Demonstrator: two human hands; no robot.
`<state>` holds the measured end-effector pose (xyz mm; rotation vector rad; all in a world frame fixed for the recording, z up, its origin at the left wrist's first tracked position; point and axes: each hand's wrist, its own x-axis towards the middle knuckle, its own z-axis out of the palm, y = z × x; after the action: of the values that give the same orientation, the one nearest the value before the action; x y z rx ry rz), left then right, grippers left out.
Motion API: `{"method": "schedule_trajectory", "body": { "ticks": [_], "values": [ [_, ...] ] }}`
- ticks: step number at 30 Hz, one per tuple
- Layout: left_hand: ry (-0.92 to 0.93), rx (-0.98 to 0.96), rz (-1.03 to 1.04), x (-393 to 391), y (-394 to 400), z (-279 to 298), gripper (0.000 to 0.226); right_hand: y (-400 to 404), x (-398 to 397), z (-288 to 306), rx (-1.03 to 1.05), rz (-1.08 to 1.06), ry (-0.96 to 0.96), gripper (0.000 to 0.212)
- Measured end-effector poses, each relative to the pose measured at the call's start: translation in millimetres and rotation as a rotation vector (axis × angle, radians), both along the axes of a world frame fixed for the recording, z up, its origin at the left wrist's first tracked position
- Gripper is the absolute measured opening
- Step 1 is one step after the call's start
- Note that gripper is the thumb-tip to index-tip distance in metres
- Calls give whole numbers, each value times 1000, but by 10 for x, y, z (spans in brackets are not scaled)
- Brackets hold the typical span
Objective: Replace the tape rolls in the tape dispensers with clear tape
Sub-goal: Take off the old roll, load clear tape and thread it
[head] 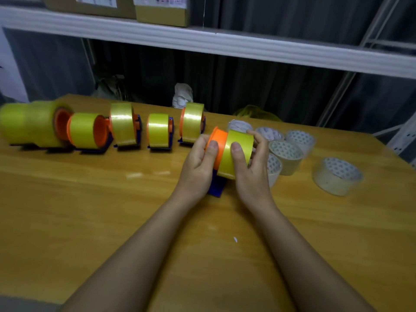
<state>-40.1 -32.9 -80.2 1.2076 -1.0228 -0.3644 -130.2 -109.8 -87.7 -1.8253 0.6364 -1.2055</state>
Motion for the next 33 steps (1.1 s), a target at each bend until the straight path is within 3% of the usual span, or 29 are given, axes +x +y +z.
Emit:
{"method": "schedule_trajectory", "body": {
  "ticks": [6, 14, 21, 25, 29, 33],
  "values": [
    [35, -22, -34, 3, 41, 1, 31, 30, 14, -6, -22, -4, -24, 53],
    [-5, -28, -41, -48, 71, 23, 27, 55, -13, 15, -40, 5, -44, 42],
    [-109, -59, -57, -79, 115, 72, 29, 76, -21, 15, -18, 90, -50, 53],
    [-79, -64, -58, -59, 112, 66, 27, 43, -17, 23, -5, 130, -53, 64],
    [-52, -116, -37, 39, 129, 96, 22, -58, -30, 42, 16, 142, -82, 50],
    [-18, -152, -106, 111, 170, 141, 15, -89, -117, 129, -40, 20, -104, 46]
  ]
}}
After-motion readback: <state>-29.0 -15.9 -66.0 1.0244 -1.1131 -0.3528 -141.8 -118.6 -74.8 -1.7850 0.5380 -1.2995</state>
